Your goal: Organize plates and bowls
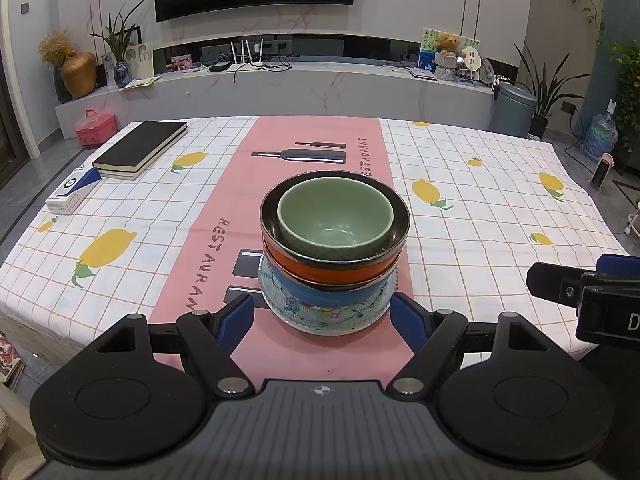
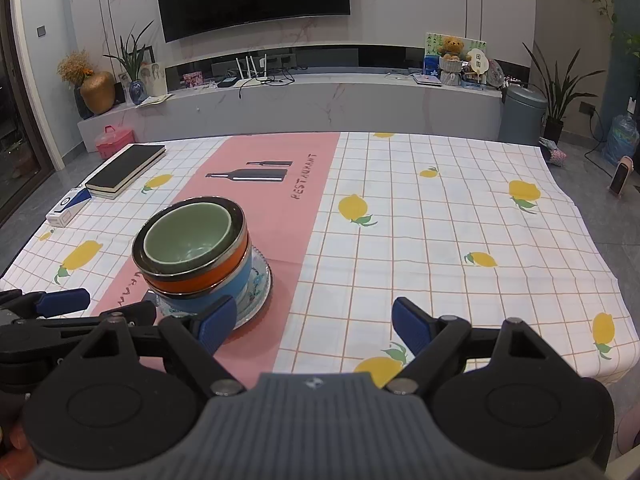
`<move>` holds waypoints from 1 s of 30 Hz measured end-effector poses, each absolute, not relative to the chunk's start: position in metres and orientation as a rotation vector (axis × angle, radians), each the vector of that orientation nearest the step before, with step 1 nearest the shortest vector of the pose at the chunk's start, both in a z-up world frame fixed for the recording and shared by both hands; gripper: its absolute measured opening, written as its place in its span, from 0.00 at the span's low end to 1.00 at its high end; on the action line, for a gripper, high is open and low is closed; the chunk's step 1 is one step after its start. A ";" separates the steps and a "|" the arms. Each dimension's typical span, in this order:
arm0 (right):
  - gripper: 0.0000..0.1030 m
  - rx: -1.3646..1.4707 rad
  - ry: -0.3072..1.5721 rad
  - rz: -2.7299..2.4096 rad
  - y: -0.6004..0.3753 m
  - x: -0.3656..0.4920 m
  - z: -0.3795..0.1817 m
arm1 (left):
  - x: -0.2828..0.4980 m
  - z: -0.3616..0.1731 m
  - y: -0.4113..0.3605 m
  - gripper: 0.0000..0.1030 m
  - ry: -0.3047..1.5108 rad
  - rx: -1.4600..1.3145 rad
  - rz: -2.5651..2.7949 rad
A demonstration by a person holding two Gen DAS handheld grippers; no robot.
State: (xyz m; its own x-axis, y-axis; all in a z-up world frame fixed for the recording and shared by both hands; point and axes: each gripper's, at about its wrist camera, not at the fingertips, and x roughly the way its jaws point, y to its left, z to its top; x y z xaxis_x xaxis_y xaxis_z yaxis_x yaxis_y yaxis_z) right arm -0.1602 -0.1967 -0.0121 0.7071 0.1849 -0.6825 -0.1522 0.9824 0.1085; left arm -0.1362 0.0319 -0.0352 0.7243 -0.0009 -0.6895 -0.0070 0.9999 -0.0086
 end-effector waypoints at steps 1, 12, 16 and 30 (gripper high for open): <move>0.81 0.045 0.762 0.188 -0.197 -0.160 -0.012 | -0.136 -0.035 0.032 0.88 0.760 -0.011 0.003; 0.81 0.043 0.761 0.189 -0.197 -0.160 -0.012 | -0.136 -0.035 0.032 0.88 0.760 -0.010 0.004; 0.81 0.043 0.763 0.190 -0.197 -0.160 -0.013 | -0.135 -0.035 0.033 0.88 0.758 -0.009 0.007; 0.81 0.037 0.763 0.196 -0.195 -0.159 -0.012 | -0.134 -0.035 0.036 0.88 0.753 -0.001 0.010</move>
State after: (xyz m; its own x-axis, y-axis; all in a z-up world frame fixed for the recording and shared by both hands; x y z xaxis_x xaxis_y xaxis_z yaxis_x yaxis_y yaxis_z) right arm -0.1591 -0.1954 -0.0117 0.7056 0.1896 -0.6828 -0.1625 0.9812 0.1045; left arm -0.1341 0.0359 -0.0345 0.7298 0.0087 -0.6836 -0.0093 1.0000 0.0027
